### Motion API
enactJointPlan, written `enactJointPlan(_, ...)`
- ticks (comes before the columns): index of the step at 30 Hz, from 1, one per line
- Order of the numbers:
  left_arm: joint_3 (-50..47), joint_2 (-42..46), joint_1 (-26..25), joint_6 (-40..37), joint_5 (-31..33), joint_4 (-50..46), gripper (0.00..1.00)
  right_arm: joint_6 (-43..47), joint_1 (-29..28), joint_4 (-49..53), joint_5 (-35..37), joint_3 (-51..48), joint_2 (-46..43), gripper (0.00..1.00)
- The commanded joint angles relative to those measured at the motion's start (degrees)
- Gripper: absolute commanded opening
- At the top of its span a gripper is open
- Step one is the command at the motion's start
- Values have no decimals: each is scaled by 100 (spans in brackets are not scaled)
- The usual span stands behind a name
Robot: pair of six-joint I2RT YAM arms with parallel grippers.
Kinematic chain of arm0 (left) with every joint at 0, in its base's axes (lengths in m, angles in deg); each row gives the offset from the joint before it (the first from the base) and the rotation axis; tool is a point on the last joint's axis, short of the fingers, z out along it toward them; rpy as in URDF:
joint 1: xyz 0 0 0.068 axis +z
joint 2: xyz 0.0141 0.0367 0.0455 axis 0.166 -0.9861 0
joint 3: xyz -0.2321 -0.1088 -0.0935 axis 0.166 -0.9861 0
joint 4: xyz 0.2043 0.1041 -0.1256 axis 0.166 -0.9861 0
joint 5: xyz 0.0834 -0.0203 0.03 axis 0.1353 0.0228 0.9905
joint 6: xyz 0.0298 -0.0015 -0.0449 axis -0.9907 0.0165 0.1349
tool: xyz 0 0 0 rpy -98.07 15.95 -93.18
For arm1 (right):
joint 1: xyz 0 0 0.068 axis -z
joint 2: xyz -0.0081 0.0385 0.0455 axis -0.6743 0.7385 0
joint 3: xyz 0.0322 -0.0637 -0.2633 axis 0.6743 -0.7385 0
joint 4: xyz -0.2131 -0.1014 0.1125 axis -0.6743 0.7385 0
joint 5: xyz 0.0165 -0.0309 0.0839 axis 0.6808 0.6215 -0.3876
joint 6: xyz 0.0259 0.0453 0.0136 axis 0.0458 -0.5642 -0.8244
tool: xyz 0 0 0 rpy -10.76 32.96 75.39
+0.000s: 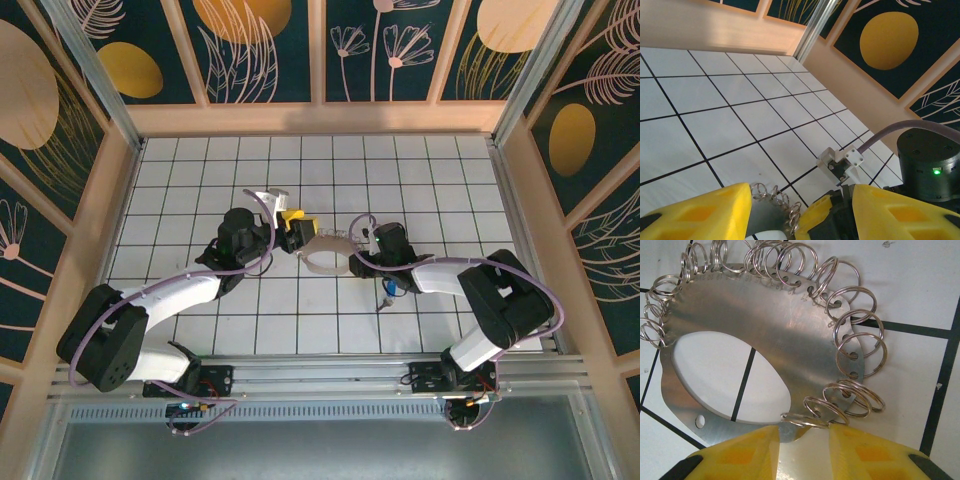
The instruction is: Put the keys on the keyring
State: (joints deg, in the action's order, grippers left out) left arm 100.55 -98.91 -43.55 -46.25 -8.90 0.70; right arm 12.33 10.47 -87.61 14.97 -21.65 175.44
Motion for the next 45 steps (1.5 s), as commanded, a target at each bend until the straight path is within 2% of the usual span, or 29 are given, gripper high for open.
enactJointPlan(1,152,-67,42,25,-90,178,56,45,28,-137,33,112,2,33)
enactJointPlan(12,178,-93,42,41,-108,187,56,77,24,-196,-148,214,-5,29)
enactJointPlan(19,196,-100,44,19,-99,153,56,90,28,-200,-200,193,23,19)
enactJointPlan(22,206,-106,43,6,-99,143,56,103,28,-210,-235,187,20,20)
enactJointPlan(27,233,-146,42,-2,-112,143,56,130,28,-244,-290,183,32,29)
enactJointPlan(31,264,-181,42,-3,-126,152,56,151,28,-261,-263,201,91,30)
enactJointPlan(37,286,-242,42,15,-138,187,56,178,28,-288,-244,209,136,28)
enactJointPlan(45,309,-311,42,35,-151,214,56,200,28,-306,-348,192,79,20)
